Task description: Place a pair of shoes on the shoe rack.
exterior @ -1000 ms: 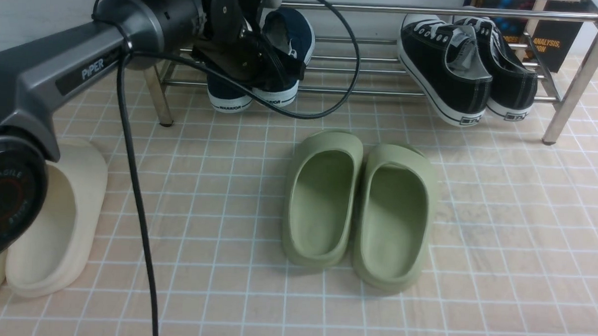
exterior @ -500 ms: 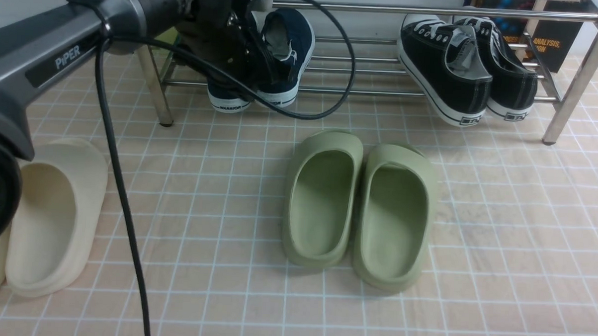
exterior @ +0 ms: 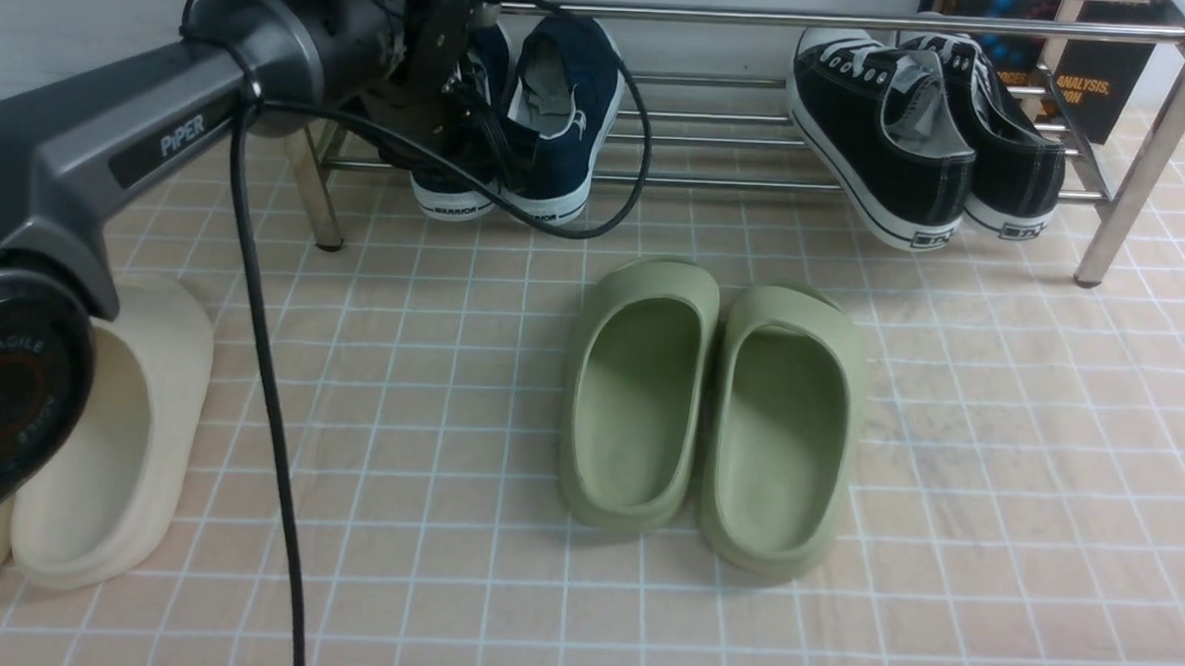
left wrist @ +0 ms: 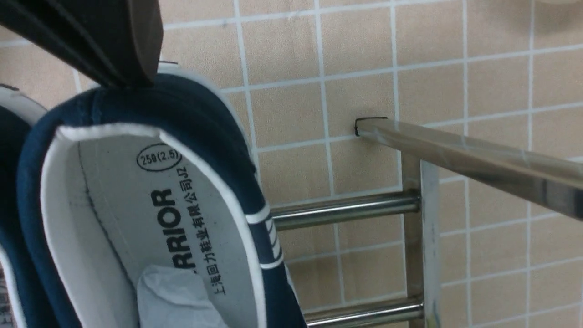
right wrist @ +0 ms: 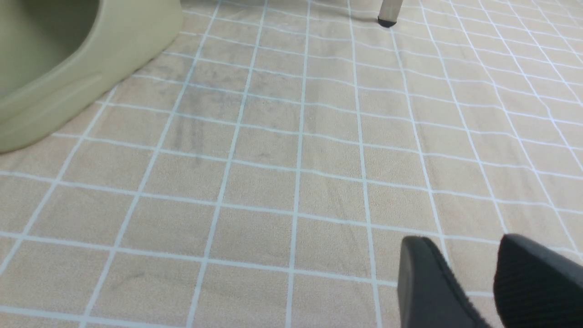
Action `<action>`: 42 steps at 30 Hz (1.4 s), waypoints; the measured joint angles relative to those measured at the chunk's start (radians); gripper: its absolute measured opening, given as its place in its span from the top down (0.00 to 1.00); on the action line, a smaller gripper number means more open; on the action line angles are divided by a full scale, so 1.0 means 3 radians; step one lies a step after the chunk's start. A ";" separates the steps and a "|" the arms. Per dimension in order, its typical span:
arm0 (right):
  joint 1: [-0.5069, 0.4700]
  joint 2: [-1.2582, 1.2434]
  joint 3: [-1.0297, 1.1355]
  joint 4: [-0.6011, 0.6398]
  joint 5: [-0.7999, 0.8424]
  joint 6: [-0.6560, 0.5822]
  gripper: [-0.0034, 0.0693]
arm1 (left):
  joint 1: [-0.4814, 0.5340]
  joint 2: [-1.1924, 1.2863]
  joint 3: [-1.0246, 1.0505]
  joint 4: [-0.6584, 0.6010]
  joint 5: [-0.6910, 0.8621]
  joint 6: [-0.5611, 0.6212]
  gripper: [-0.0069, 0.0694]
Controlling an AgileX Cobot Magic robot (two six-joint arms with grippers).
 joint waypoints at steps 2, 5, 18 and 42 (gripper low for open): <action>0.0000 0.0000 0.0000 0.0000 0.0000 0.0000 0.62 | 0.0000 -0.0008 0.0000 0.0015 0.0033 -0.0019 0.88; 0.0000 0.0000 0.0000 0.0000 0.0000 0.0000 0.62 | 0.0000 -0.0121 0.0000 0.0028 0.0289 0.0044 0.88; 0.0000 0.0000 0.0000 0.0000 0.0000 0.0000 0.62 | 0.0000 -0.2084 0.0663 -0.0205 0.0190 0.0413 0.88; 0.0000 0.0000 0.0000 0.0000 0.0000 0.0000 0.62 | 0.0000 -0.5374 0.4808 -0.0178 -0.1301 -0.0038 0.88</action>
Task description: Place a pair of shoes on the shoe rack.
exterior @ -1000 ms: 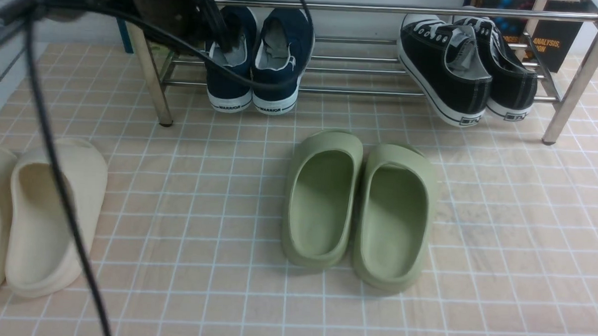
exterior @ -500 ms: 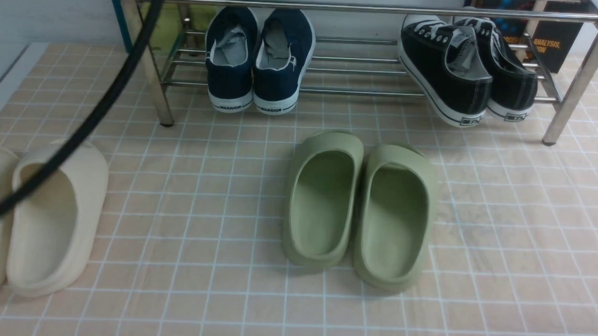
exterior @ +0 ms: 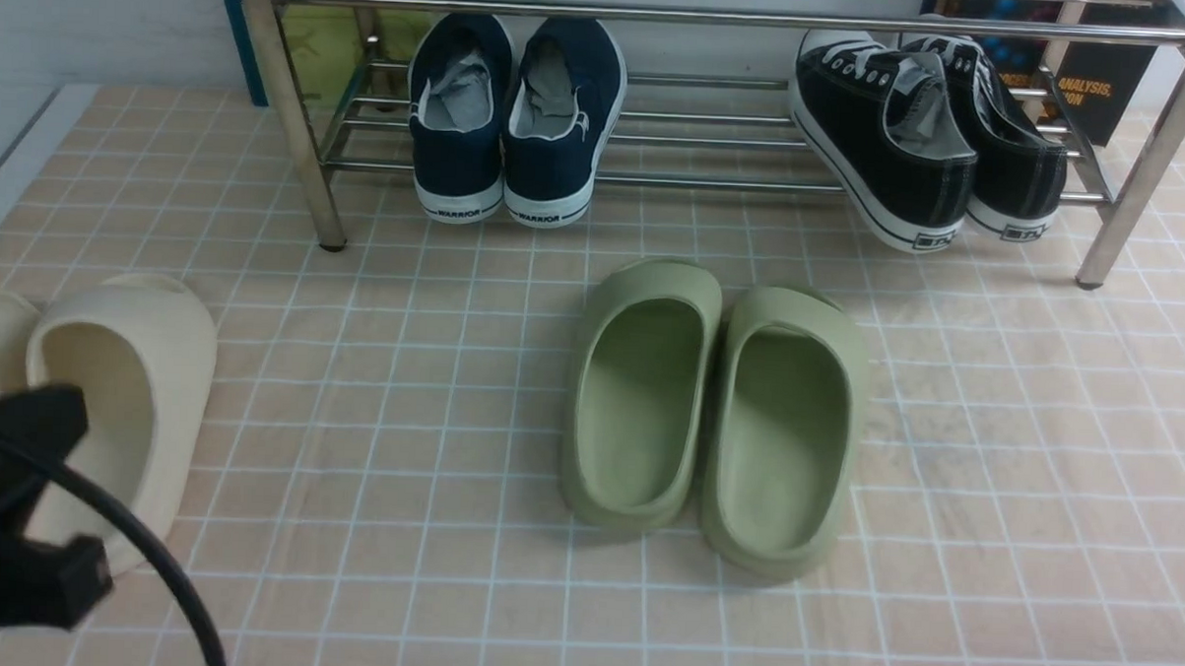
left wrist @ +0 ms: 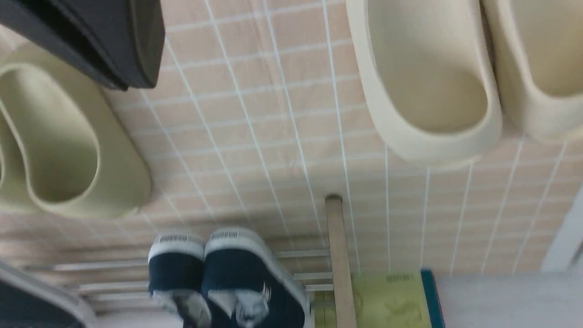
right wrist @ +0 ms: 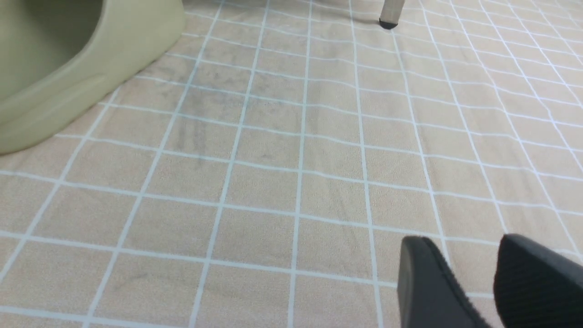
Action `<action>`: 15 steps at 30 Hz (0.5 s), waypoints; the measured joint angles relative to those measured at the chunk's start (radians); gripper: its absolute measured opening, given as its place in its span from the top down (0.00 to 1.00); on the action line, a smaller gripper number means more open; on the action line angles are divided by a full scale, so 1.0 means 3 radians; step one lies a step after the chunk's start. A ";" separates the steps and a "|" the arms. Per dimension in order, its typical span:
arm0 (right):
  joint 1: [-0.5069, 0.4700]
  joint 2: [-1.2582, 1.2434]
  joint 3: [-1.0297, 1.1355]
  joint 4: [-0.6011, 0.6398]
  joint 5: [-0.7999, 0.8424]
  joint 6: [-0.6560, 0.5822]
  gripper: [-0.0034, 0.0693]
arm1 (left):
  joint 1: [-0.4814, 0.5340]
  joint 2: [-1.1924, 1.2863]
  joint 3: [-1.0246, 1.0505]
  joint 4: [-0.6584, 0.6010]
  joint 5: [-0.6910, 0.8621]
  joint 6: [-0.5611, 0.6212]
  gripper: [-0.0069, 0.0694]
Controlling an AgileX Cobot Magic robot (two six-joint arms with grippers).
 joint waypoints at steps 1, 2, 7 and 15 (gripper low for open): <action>0.0000 0.0000 0.0000 0.0000 0.0000 0.0000 0.62 | 0.0000 0.0000 0.0101 0.0007 0.0000 -0.0008 0.88; 0.0000 0.0000 0.0000 0.0000 0.0000 0.0000 0.62 | 0.0000 0.0000 0.0190 0.0044 0.0004 -0.0011 0.88; 0.0000 0.0000 0.0000 0.0000 0.0000 0.0000 0.62 | 0.0000 -0.0017 0.0347 0.0306 0.0101 -0.0067 0.88; -0.0001 0.0000 0.0000 0.0000 0.0000 0.0000 0.62 | 0.0043 -0.0512 0.0783 0.0240 -0.0286 -0.0088 0.87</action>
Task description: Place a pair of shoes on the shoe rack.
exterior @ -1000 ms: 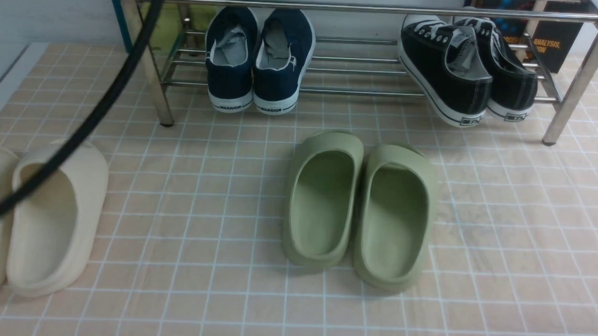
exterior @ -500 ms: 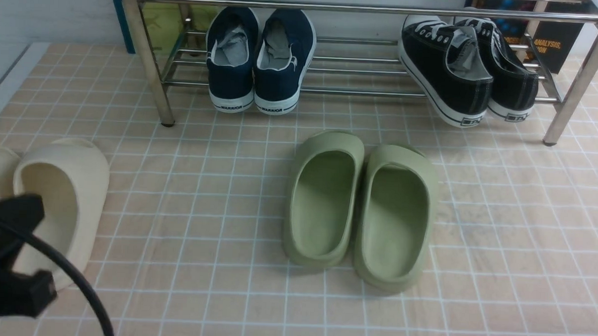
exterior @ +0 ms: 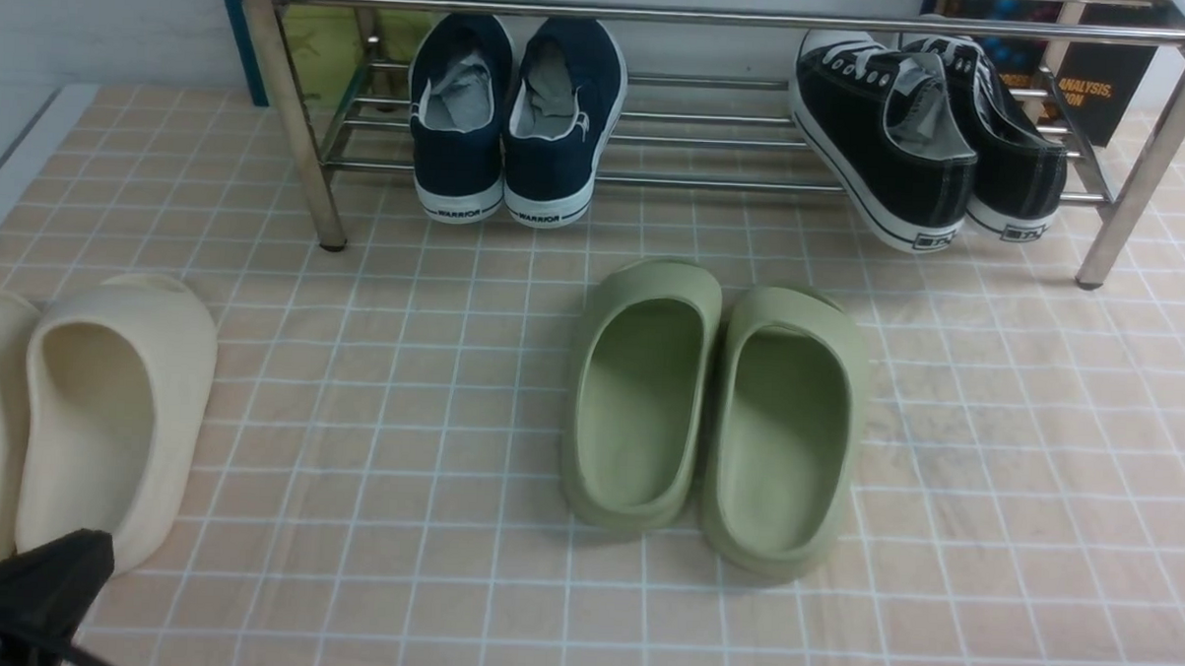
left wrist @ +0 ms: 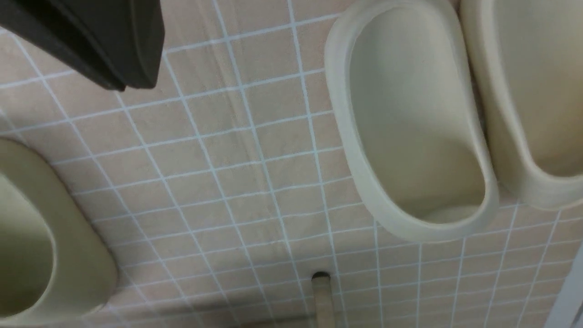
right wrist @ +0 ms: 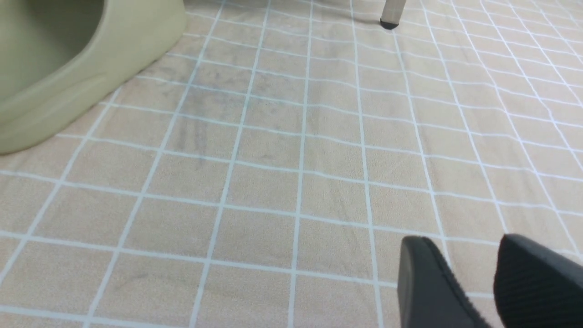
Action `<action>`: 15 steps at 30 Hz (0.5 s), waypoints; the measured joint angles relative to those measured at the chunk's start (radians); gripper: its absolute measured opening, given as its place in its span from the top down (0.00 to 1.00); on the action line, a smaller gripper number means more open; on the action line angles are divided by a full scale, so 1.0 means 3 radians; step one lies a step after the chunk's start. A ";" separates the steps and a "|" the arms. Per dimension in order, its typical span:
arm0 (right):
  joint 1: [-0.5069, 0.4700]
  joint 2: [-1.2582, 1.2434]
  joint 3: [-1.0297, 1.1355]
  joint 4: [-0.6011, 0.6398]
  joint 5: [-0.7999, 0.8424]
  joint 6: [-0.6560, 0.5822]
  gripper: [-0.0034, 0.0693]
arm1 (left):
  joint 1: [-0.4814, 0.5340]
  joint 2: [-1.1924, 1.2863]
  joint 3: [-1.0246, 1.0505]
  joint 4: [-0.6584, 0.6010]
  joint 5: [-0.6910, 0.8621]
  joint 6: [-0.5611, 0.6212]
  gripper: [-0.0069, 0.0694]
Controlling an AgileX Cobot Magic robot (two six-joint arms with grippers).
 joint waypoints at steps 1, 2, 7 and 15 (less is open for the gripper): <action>0.0000 0.0000 0.0000 0.0000 0.0000 0.0000 0.62 | 0.0101 -0.0240 0.0160 -0.0097 -0.0113 0.0071 0.87; 0.0000 0.0000 0.0000 0.0000 0.0000 0.0000 0.62 | 0.0180 -0.0367 0.0258 -0.0170 -0.0165 0.0151 0.87; 0.0000 0.0000 0.0000 0.0000 0.0000 0.0000 0.62 | 0.0610 -0.0809 0.0643 -0.0639 -0.0275 0.0679 0.86; 0.0000 0.0000 0.0000 0.0000 0.0000 0.0000 0.62 | 0.0902 -0.1097 0.0713 -0.1091 0.0253 0.1285 0.86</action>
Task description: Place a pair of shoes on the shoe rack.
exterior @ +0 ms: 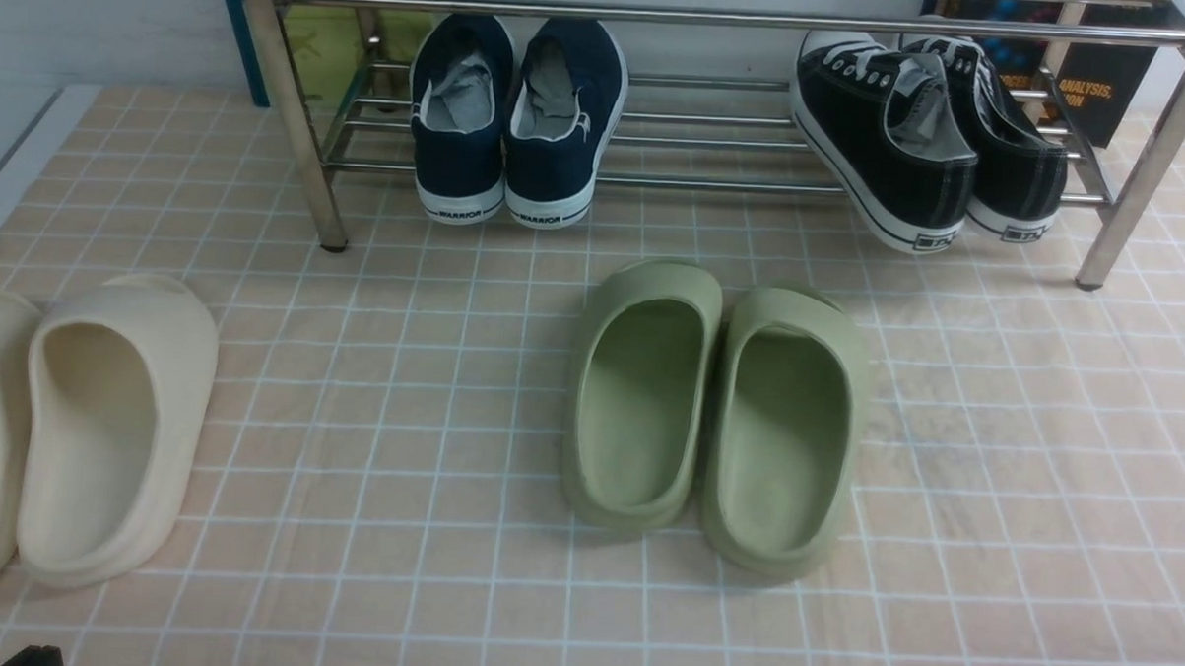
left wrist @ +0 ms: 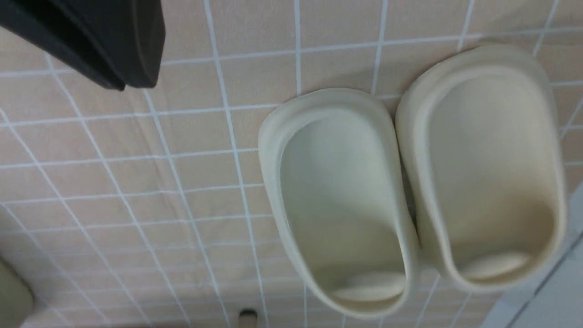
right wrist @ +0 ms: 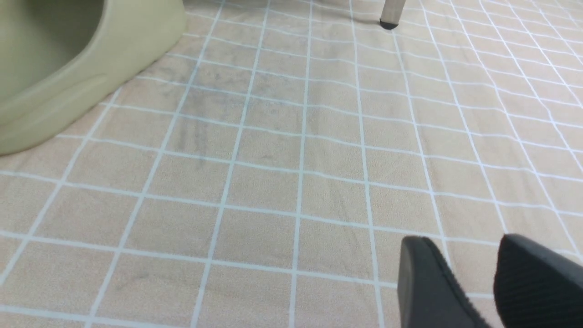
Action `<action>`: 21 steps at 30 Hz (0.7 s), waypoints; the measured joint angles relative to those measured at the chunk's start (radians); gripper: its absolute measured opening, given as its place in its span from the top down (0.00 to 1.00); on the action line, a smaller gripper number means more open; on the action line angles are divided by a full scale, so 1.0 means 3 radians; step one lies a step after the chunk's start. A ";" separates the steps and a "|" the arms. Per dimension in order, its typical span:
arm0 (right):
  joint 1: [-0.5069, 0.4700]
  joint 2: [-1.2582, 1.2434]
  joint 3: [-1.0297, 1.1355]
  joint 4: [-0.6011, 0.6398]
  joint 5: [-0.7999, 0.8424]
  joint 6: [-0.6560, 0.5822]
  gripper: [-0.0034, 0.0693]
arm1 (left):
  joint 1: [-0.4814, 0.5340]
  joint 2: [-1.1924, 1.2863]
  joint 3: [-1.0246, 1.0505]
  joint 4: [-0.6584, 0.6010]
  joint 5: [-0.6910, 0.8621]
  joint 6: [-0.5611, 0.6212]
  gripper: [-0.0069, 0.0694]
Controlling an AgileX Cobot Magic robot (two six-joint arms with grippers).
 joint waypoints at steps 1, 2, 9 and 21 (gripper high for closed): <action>0.0000 0.0000 0.0000 0.0000 0.0000 0.0000 0.62 | 0.0000 -0.0003 -0.0003 -0.0016 0.0011 0.0023 0.86; 0.0000 0.0000 0.0000 0.0000 0.0000 0.0000 0.62 | 0.0000 -0.0003 -0.0004 -0.0019 0.0014 0.0050 0.86; 0.0000 0.0000 0.0000 0.0000 0.0000 0.0000 0.62 | 0.0000 -0.0003 -0.0004 -0.0058 0.0014 0.0056 0.86; 0.0000 0.0000 0.0000 0.0000 0.0000 0.0000 0.62 | 0.0000 -0.0003 -0.0004 -0.0065 0.0011 0.0058 0.84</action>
